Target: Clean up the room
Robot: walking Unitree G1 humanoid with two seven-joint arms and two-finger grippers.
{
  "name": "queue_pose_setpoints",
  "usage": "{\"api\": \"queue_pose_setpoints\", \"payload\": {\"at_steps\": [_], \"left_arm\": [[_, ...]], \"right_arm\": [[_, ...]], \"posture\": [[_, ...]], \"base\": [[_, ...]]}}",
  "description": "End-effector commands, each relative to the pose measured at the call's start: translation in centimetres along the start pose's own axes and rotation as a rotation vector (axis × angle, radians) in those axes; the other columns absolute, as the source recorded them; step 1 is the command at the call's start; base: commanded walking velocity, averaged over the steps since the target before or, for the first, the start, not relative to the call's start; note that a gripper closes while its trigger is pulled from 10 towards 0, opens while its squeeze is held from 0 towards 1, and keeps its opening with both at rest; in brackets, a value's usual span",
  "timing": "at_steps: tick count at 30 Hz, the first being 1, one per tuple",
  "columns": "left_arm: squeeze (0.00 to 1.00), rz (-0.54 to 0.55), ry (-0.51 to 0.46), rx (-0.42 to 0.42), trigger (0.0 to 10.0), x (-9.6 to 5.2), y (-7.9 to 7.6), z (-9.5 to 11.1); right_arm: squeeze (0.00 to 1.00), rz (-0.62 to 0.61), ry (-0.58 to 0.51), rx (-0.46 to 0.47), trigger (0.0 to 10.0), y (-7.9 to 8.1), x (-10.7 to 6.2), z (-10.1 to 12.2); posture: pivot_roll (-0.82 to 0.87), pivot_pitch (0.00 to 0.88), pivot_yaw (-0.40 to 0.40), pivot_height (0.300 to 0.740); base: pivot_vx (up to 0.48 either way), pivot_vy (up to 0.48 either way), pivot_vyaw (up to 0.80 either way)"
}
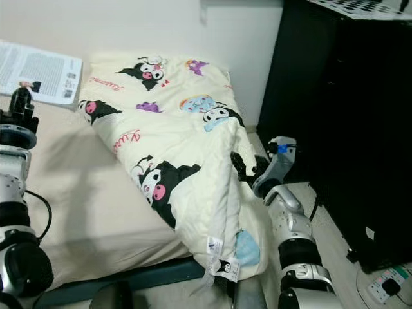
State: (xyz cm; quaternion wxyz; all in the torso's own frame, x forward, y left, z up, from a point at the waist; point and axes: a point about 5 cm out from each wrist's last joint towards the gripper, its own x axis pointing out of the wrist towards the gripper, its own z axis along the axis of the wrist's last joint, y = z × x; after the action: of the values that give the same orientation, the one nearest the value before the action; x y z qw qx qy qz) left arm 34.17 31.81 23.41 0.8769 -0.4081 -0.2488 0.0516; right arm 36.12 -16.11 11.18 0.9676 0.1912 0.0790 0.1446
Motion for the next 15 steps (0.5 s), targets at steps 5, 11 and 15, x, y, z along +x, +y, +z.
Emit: {"api": "queue_pose_setpoints", "payload": {"at_steps": [5, 11, 15], "left_arm": [[0.0, -0.085, 0.078, 0.045, 0.0, -0.6, -2.5, -1.5], [0.0, -0.11, 0.104, 0.046, 0.0, -0.5, -3.8, -2.0], [0.0, -0.122, 0.115, 0.05, 0.0, -0.4, -4.3, -2.2]], "right_arm": [[0.0, -0.079, 0.173, -0.036, 10.0, 0.8, 1.3, -2.1], [0.0, -0.037, 0.184, -0.004, 10.0, 1.2, 1.4, -2.6], [0.0, -0.051, 0.223, 0.007, 10.0, 0.8, 1.1, -3.4]], "posture": [[0.02, 0.055, -0.069, 0.491], [0.02, 0.061, -0.059, 0.491], [0.01, 0.062, -0.052, 0.491]], "base": [[0.0, 0.0, 0.0], [0.0, 0.0, 0.0], [0.0, 0.0, 0.0]]}}
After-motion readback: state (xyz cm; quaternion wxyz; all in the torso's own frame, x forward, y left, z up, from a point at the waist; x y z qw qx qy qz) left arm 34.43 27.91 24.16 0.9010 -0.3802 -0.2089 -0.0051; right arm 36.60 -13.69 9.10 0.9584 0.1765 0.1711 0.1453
